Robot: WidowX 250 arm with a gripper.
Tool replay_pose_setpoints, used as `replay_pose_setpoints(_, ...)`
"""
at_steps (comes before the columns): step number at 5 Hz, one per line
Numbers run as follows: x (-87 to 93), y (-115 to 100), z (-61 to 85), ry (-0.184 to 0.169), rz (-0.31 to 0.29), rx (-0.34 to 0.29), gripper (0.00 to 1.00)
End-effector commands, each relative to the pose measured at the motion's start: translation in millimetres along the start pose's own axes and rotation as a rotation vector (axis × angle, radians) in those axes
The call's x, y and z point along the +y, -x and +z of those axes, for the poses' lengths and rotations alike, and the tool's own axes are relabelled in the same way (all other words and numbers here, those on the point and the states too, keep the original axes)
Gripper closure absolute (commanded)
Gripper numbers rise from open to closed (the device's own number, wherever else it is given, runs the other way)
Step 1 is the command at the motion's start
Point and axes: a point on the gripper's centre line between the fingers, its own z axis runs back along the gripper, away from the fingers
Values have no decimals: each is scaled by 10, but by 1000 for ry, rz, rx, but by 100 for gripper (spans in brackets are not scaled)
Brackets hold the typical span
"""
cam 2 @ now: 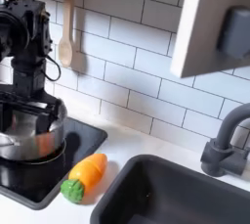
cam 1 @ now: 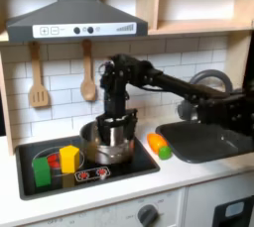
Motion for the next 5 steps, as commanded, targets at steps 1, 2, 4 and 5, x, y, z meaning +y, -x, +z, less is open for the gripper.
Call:
replay_pose_setpoints(1, -266, 258, 36, 5, -23, 0, 0)
replay_pose_setpoints(2, -332, 338, 102, 2, -19, -14, 0)
replay_pose_setpoints(4, -325, 323, 252, 3, 4, -48, 0)
replay_pose_setpoints(5, -327, 330, 296, 10, 4, -42, 0)
